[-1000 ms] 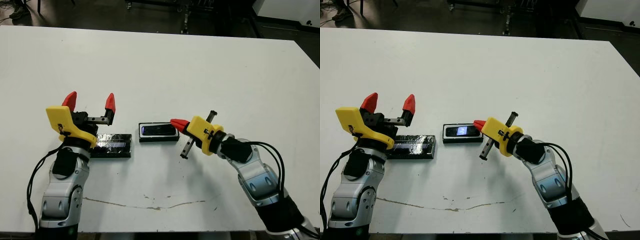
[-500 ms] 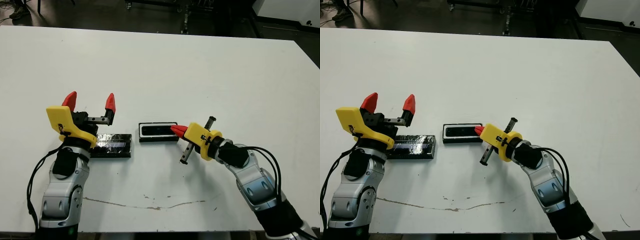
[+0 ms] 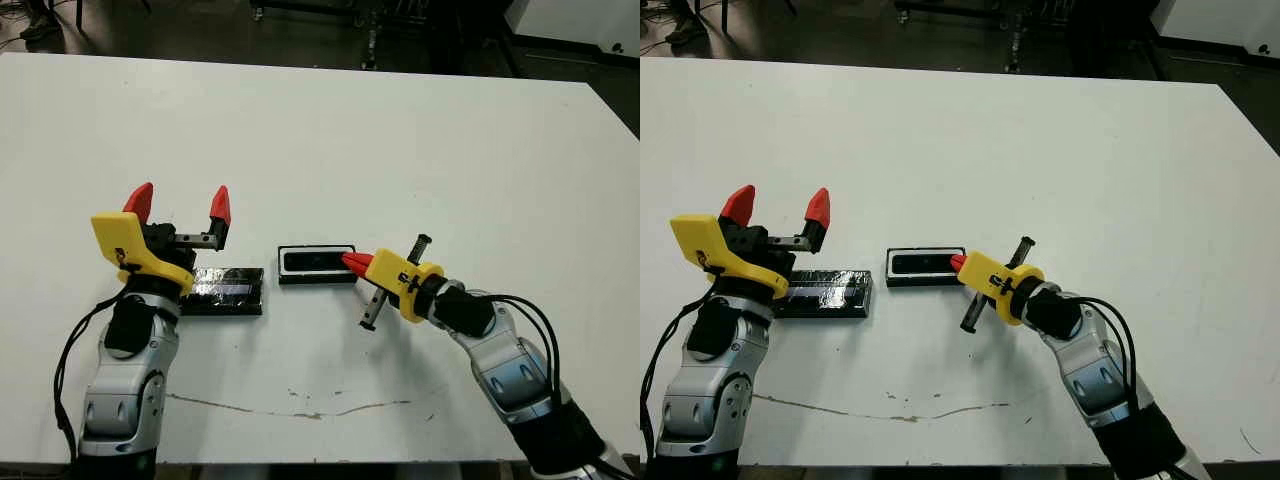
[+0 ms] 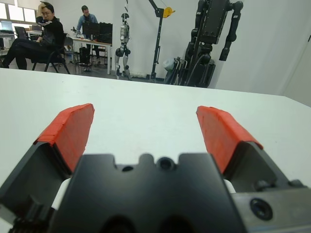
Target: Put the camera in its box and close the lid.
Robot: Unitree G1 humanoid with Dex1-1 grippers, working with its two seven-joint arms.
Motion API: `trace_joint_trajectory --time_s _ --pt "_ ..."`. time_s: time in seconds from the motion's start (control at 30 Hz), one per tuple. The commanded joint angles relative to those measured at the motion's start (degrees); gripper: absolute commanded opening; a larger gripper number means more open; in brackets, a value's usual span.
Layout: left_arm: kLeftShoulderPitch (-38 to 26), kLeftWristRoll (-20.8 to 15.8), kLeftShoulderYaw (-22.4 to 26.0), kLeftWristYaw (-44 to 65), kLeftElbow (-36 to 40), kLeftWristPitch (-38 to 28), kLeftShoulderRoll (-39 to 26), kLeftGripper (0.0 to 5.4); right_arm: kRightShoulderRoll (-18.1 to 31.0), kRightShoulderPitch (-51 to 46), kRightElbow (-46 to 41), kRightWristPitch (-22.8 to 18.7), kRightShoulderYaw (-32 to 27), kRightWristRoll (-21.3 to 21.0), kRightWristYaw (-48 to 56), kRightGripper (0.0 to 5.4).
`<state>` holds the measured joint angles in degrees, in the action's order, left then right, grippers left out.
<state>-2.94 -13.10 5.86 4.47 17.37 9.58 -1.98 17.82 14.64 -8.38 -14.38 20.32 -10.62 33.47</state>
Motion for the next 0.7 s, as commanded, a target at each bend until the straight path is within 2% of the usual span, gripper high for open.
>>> trace_joint_trajectory --time_s 0.03,0.2,0.33,0.47,0.6,0.7 --pt "0.7 -0.2 0.3 -0.2 -0.2 0.1 0.0 5.40 0.0 -1.1 -1.3 -2.7 -4.9 4.9 0.2 0.02" --pt "0.7 -1.2 1.3 1.3 0.5 -1.3 -0.9 5.40 -1.2 1.6 -5.4 -2.4 -15.8 16.6 -0.4 0.02" --pt "0.8 -1.7 2.2 3.6 1.8 -3.4 -2.7 5.40 -0.2 4.8 -8.1 -6.8 -23.6 25.4 -0.8 0.02" --pt "0.3 -1.7 3.5 6.2 2.8 -5.2 -5.7 5.40 0.6 4.6 -9.7 -7.1 -27.1 27.5 -3.2 0.02" --pt "-0.1 -2.2 5.2 9.4 4.9 -4.0 -11.0 5.40 0.3 2.2 -13.4 -10.1 -27.5 27.4 -7.7 0.02" --pt "-0.2 -6.0 7.6 14.0 7.3 -0.9 -16.6 5.40 -0.9 -0.1 -16.5 -12.7 -27.3 27.5 -11.7 0.02"
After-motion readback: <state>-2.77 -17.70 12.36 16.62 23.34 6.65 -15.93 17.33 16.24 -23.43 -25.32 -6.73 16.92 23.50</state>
